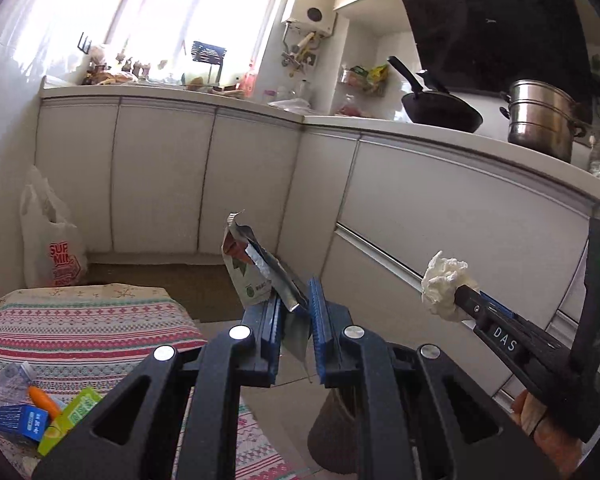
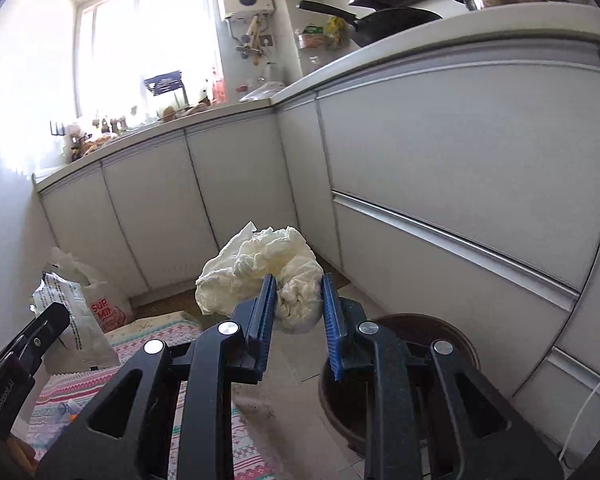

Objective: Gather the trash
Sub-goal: 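Lift the tissue with the right tool and carry it over the brown bin, then open the right tool to drop the tissue into the bin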

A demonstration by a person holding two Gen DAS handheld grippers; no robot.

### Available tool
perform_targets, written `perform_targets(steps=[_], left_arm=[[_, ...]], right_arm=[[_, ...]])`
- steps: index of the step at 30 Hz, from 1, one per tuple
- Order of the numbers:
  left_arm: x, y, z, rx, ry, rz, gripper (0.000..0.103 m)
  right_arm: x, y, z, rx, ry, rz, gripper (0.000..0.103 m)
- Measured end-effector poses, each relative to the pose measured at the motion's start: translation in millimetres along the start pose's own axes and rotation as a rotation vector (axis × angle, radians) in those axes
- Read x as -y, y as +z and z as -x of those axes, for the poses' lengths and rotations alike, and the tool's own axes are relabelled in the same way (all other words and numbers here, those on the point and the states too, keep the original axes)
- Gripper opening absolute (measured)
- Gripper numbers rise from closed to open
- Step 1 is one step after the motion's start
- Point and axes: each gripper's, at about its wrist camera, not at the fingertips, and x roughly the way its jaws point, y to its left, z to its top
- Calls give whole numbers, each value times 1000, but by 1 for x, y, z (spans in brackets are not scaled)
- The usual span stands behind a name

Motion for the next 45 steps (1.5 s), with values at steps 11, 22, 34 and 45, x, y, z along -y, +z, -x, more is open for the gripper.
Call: perform_targets(steps=[11, 22, 34, 45], left_arm=[[77, -27, -102, -226, -201, 51, 14], [123, -58, -181, -407, -310, 68, 14], [120, -58, -197, -434, -286, 111, 45], [108, -34, -141, -284, -115, -15, 61]], right_arm=[[93, 0, -43, -116, -165, -103, 22], [147, -16, -102, -275, -221, -225, 23], [150, -8, -98, -228, -307, -241, 67], [108, 10, -62, -90, -337, -167, 95]])
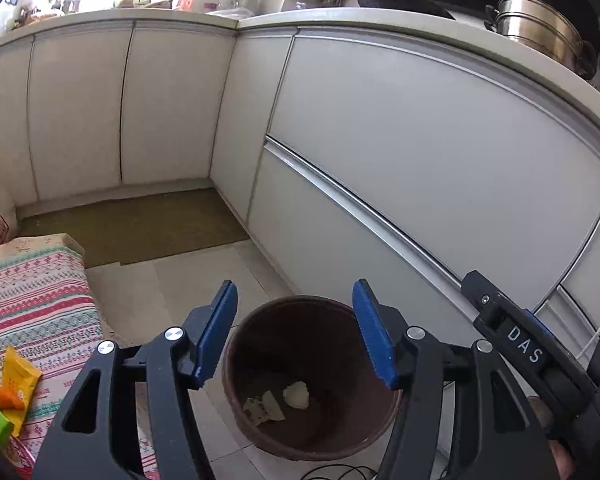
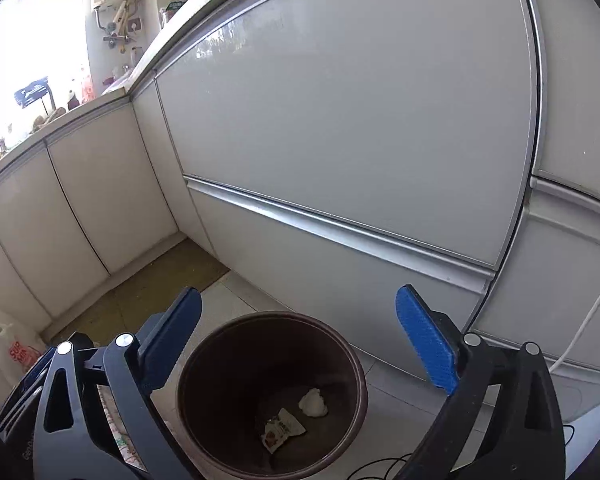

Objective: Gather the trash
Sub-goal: 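Open the right tool to drop the tissue into the bin, then bring both tools back over the table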

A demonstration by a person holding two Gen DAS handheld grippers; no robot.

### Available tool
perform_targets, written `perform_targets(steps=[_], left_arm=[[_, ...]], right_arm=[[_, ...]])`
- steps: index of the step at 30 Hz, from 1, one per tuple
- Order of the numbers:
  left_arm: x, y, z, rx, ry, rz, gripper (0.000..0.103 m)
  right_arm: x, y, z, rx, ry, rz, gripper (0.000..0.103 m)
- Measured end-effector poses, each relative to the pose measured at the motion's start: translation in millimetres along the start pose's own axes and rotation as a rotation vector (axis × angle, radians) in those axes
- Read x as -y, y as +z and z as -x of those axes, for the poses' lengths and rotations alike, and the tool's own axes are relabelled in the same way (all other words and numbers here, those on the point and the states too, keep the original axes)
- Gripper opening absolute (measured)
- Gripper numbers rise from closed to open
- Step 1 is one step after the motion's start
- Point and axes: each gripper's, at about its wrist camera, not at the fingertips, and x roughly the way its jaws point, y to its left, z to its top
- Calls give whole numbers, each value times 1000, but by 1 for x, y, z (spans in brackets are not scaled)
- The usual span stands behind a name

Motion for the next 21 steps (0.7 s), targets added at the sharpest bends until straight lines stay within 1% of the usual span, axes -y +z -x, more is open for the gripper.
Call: perform_targets(steps=[2, 6, 8, 12, 17, 21], left_arm=[[-6, 1, 10, 13, 21, 5, 65], [-21, 6, 31, 48, 84, -1, 67], [-31, 8, 41, 71, 113, 2, 74], [-47, 13, 63, 110, 166, 0, 78], [-67, 15, 85, 135, 215, 20, 79], [-83, 14, 100, 145, 234, 55, 79]], right_arm=[[-5, 1, 6, 7, 13, -5, 95], [-17, 1, 17, 20, 35, -2, 96], [-24, -2, 24, 23, 51, 9, 96], [-43, -9, 39, 35, 78, 44, 96], [-68, -18, 57, 62, 104, 92, 96], [-83, -23, 71, 82, 138, 111, 96]])
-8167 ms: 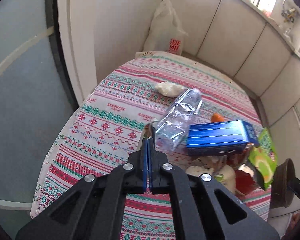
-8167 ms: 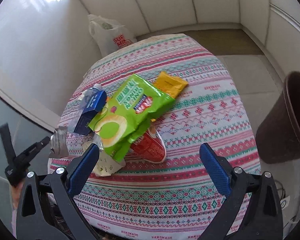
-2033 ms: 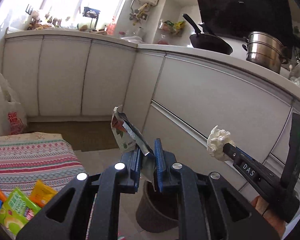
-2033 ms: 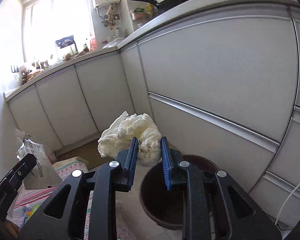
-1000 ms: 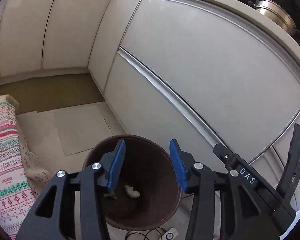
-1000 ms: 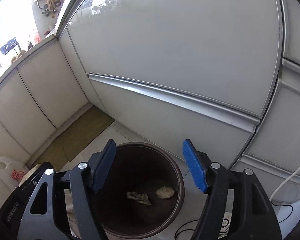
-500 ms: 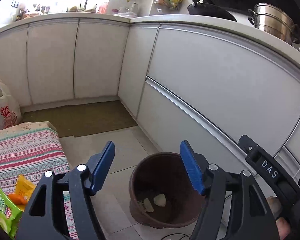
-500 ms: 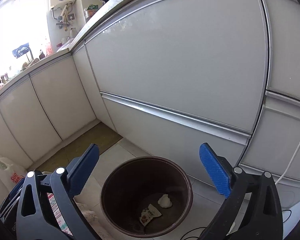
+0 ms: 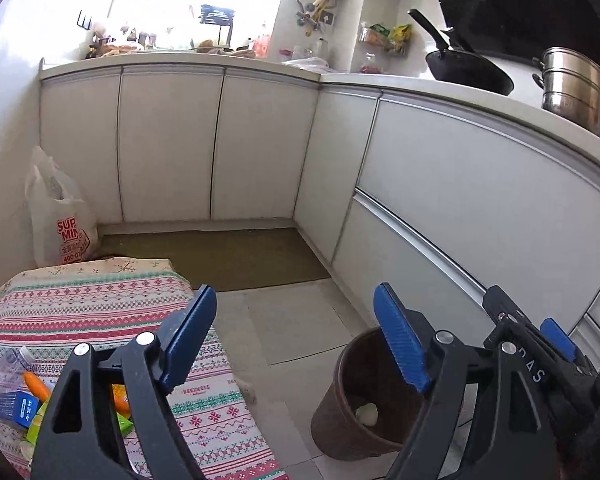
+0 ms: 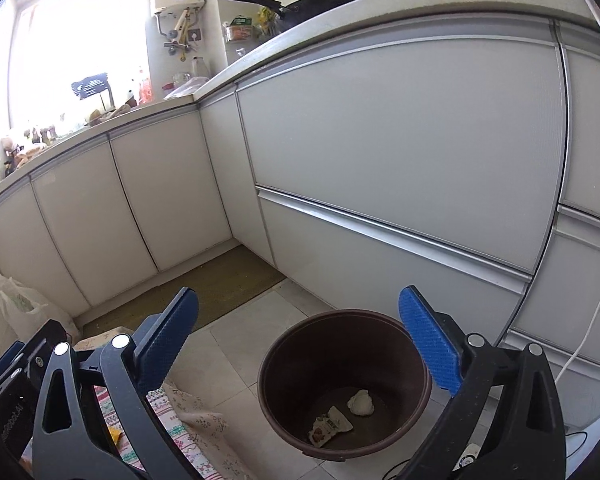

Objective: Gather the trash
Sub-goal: 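Bring both tools back over the table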

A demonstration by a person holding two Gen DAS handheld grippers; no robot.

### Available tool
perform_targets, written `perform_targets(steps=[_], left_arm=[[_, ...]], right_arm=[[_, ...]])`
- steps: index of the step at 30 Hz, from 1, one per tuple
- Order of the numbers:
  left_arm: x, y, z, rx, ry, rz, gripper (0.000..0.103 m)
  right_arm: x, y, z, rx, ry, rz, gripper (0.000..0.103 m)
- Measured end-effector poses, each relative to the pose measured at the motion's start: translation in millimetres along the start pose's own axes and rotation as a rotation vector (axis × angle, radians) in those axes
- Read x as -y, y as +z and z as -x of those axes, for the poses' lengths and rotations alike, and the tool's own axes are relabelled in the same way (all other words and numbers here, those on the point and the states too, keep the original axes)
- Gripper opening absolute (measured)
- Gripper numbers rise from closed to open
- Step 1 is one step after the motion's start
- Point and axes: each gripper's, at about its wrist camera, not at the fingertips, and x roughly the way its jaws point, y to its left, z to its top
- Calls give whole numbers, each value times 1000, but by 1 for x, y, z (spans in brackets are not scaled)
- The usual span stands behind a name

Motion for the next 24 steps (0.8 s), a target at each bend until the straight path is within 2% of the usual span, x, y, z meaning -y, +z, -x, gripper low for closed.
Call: perform_targets(steps=[11, 24], left_arm=[[-62, -2, 30, 27, 107, 42, 79], [-160, -14, 58, 23, 260, 134, 79]], right_arm=[[-68, -15, 23, 10, 136, 74, 96], [-166, -52, 36, -51, 302, 166, 96]])
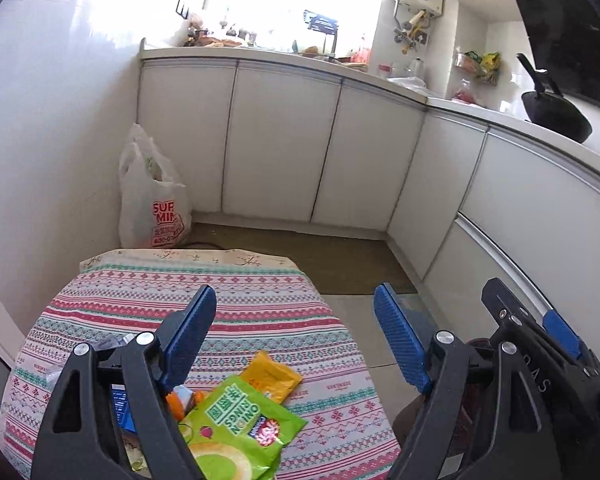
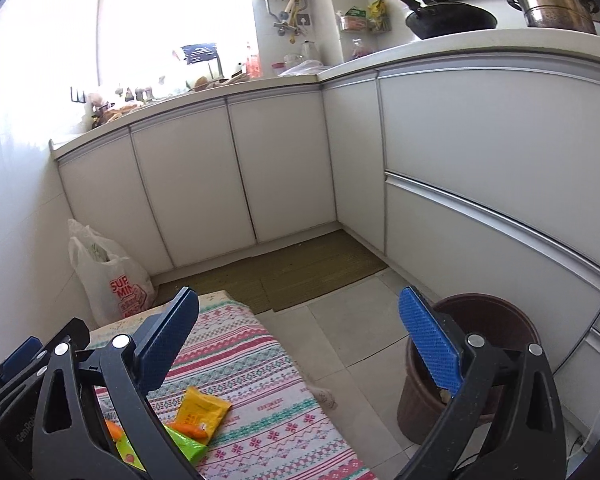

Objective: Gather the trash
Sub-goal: 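Bring both tools back over the table, then grasp the blue carton with the right tool while the left tool approaches the water bottle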

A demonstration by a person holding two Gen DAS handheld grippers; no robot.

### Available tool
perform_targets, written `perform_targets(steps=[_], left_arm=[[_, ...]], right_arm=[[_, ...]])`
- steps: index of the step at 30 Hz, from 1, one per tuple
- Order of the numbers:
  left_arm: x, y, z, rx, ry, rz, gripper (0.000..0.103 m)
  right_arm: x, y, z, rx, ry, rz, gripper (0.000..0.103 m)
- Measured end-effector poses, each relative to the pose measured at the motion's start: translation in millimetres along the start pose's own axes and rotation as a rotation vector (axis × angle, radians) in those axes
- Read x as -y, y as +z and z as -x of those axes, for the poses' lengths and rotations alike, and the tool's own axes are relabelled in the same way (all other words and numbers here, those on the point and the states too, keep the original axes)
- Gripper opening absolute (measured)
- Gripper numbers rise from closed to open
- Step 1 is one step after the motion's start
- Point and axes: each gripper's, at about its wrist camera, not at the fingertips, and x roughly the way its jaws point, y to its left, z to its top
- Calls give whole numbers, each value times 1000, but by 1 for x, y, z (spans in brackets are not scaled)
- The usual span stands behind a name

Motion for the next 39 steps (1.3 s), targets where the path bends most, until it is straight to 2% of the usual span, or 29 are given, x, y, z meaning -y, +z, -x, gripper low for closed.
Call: perform_targets(steps=[11, 17, 25, 31, 35, 39], left_arm=[[-104, -17, 1, -24, 141, 116, 79], [-156, -27, -6, -93, 218, 168, 79], [-210, -42, -9, -177, 283, 228, 79], [-252, -50, -13, -252, 327, 274, 79], [-280, -54, -13, -301, 330, 340, 79], [-301, -53, -12, -338, 327, 368, 79]], right_arm=[[-74, -22, -21, -32, 42, 110, 96], [-116, -40, -35, -91, 87, 173, 96], [-180, -75, -42, -168, 173, 311, 96], [-215, -96, -45, -232, 234, 408, 96], [-241, -112, -47, -298, 307, 531, 96], [-268, -131, -44, -385, 447, 701, 96]])
